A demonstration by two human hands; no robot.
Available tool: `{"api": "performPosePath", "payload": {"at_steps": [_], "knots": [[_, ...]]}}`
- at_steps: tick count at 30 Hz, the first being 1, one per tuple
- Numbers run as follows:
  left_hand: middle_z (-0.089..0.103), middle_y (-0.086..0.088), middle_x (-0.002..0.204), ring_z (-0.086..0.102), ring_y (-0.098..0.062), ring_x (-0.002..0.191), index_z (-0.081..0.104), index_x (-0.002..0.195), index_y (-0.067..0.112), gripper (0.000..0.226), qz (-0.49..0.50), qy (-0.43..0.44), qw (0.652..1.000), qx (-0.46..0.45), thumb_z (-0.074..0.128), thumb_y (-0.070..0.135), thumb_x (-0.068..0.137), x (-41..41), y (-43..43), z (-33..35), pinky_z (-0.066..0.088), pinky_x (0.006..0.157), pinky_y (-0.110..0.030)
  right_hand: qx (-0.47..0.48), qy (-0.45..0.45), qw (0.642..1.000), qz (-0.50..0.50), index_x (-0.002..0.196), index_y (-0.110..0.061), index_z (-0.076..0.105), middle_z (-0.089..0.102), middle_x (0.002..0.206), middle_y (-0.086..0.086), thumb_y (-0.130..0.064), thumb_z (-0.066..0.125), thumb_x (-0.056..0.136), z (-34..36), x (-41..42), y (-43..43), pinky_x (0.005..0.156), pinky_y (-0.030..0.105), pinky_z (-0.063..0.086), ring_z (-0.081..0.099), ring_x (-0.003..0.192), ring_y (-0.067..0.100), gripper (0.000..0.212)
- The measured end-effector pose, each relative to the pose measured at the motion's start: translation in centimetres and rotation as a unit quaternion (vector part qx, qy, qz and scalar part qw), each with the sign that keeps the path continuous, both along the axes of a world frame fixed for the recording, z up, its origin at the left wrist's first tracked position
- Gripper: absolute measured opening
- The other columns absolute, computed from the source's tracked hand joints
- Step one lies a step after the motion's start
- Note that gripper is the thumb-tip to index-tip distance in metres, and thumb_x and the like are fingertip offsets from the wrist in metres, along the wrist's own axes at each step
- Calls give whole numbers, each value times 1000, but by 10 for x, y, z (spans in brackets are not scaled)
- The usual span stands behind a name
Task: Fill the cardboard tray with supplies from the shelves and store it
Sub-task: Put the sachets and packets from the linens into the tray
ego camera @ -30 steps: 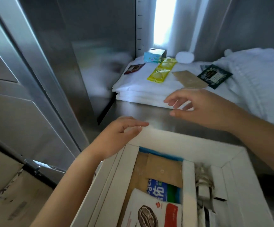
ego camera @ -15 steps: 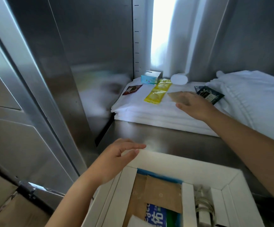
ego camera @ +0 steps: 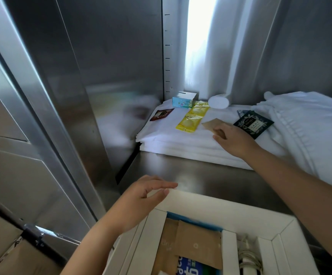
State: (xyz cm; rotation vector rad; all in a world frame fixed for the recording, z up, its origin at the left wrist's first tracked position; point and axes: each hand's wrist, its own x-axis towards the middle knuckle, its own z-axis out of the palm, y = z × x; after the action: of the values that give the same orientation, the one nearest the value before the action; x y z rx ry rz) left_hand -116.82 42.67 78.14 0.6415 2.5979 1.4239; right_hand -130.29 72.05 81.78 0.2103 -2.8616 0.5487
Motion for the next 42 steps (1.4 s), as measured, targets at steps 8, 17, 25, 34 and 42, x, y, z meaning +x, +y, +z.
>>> {"api": "performPosePath", "payload": {"at_steps": [8, 17, 25, 34, 42], "knots": [[63, 21, 104, 50, 2, 110, 65, 113, 48, 25, 5, 2, 1000, -1, 51, 39, 94, 1, 1, 1, 34, 87, -5, -35, 20, 997, 63, 103, -18, 65, 56, 110, 0, -17, 66, 86, -2, 7, 6, 90, 37, 47, 57, 100, 19, 17], [62, 23, 105, 51, 2, 111, 64, 114, 47, 26, 5, 0, 1000, -7, 50, 39, 94, 1, 1, 3, 34, 87, -5, -49, 3, 997, 53, 104, -22, 60, 58, 112, -2, -24, 70, 83, 0, 1, 12, 75, 22, 34, 52, 97, 13, 23], [62, 24, 105, 50, 3, 111, 64, 115, 46, 26, 4, -1, 1000, -10, 50, 37, 95, 2, 1, 3, 37, 90, -16, -49, -45, 998, -3, 123, -21, 48, 55, 122, 4, -31, 74, 77, 2, -5, 13, 77, 26, 35, 51, 106, 19, 54], [62, 23, 104, 50, 3, 111, 64, 116, 46, 26, 4, 2, 1000, -15, 50, 36, 96, 1, 1, 2, 36, 90, -11, -60, -35, 998, -4, 127, -20, 48, 53, 127, 4, -27, 81, 70, 6, -2, 10, 88, 29, 42, 49, 116, 19, 66], [62, 27, 105, 49, 6, 111, 64, 116, 43, 26, 1, 12, 1000, -19, 51, 32, 96, 1, 2, 5, 34, 91, -6, -63, 14, 997, 42, 127, -20, 50, 52, 128, 3, -28, 82, 68, 18, 22, 2, 98, 32, 40, 47, 119, 18, 68]]}}
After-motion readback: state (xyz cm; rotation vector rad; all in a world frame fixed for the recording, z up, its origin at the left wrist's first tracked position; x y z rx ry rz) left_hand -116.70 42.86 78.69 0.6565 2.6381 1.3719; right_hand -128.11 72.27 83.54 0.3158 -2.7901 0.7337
